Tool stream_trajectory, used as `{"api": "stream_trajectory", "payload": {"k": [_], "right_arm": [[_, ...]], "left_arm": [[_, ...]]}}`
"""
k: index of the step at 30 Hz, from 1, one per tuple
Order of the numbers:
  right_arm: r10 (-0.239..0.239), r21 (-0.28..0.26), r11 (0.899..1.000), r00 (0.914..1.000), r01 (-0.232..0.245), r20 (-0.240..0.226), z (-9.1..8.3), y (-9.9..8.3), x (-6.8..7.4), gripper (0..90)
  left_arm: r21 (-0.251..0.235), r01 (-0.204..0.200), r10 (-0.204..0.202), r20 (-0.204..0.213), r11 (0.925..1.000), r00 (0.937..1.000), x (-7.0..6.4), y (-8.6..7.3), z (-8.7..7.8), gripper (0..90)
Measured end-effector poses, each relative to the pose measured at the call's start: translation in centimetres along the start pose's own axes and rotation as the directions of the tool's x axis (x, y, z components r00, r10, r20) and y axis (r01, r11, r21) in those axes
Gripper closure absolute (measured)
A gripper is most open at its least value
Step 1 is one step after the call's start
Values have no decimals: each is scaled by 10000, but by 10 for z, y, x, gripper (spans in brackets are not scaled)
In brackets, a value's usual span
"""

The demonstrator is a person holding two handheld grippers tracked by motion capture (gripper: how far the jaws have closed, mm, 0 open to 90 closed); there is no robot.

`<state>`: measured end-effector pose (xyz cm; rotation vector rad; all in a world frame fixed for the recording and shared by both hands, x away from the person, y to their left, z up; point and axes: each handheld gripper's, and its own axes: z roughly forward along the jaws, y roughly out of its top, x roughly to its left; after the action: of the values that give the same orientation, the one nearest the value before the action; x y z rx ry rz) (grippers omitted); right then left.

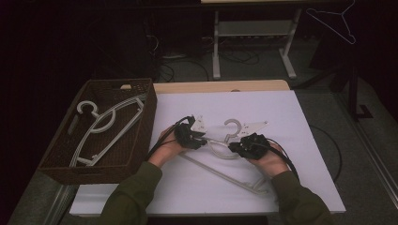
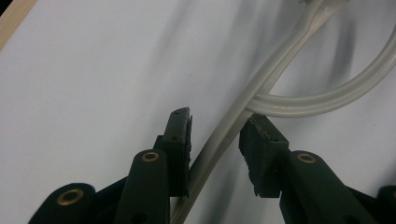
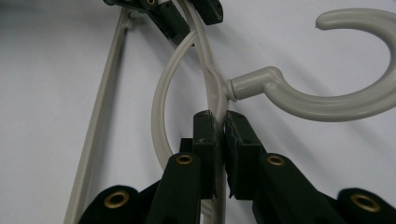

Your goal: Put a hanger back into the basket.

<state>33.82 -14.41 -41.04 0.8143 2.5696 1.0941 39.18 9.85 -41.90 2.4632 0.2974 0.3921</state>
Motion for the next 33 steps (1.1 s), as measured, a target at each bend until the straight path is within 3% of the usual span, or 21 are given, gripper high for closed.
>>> {"api": "stream_trajectory", "payload": {"k": [7, 12, 16, 21, 23, 25, 26, 29, 33], "right_arm": [[45, 2, 10000, 10000, -45, -48, -2, -1, -2, 809], [84, -129, 9999, 9996, -81, 254, -2, -1, -6, 789], [195, -388, 9991, 9989, -179, 423, -4, 0, -9, 689], [643, -895, 9942, 9964, -593, 551, -10, 0, -14, 516], [803, -1101, 9912, 9946, -728, 652, -13, 1, -15, 431], [988, -1274, 9877, 9935, -909, 573, -16, 0, -16, 347], [1006, -1318, 9869, 9935, -928, 540, -18, 0, -17, 293], [1175, -1665, 9802, 9916, -1071, 540, -26, -1, -19, 211], [1346, -1933, 9737, 9890, -1206, 614, -34, -3, -21, 153]], "left_arm": [[60, -394, 393, 225, 9992, 9990, -5, 1, -4, 700], [83, -592, 586, 537, 9982, 9968, -9, 1, -7, 752], [161, -748, 730, 888, 9971, 9934, -12, 0, -6, 802], [81, -376, 365, 1155, 9993, 9926, -10, -1, -6, 818], [-59, -45, 52, 1231, 10000, 9924, -11, -1, -7, 818], [15, -17, 15, 1281, 10000, 9918, -9, 0, -10, 819], [-88, 224, -211, 1275, 9997, 9916, -9, 1, -11, 819], [-128, 589, -568, 1282, 9982, 9901, -6, 2, -17, 821], [-81, 691, -676, 1215, 9976, 9903, -3, 6, -27, 821]]}}
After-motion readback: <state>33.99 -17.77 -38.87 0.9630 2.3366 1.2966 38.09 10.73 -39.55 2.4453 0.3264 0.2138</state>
